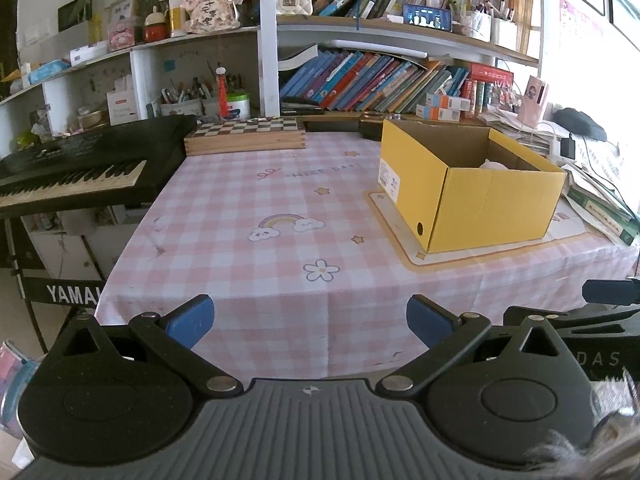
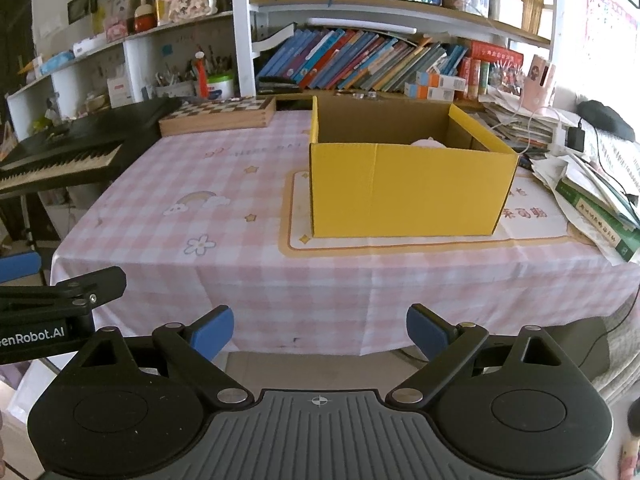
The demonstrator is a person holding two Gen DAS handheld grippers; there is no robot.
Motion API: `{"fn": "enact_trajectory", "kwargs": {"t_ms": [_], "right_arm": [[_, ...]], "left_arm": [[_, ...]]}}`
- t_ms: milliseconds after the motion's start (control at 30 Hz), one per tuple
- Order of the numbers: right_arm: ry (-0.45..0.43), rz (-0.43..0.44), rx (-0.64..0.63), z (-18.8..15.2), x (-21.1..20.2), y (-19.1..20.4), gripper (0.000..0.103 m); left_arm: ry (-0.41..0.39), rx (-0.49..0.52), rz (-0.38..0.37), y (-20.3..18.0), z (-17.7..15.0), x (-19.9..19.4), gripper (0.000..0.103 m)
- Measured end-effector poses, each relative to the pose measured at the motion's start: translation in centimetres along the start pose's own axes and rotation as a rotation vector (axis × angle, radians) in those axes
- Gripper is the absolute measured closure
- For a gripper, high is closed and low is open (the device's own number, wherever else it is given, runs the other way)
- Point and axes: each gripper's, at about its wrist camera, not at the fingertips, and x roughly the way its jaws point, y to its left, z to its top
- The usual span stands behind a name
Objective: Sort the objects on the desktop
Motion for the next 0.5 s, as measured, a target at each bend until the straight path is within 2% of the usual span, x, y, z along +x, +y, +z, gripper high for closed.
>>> {"fn": "enact_trajectory", "kwargs": {"t_ms": [500], "right_arm": [[0.016,-0.001,-0.001,0.12,0.42,0.12,0.008]], "left_arm": [[0.007,-0.023,-0.005,0.29,-0.13,0.58,0.0]]}}
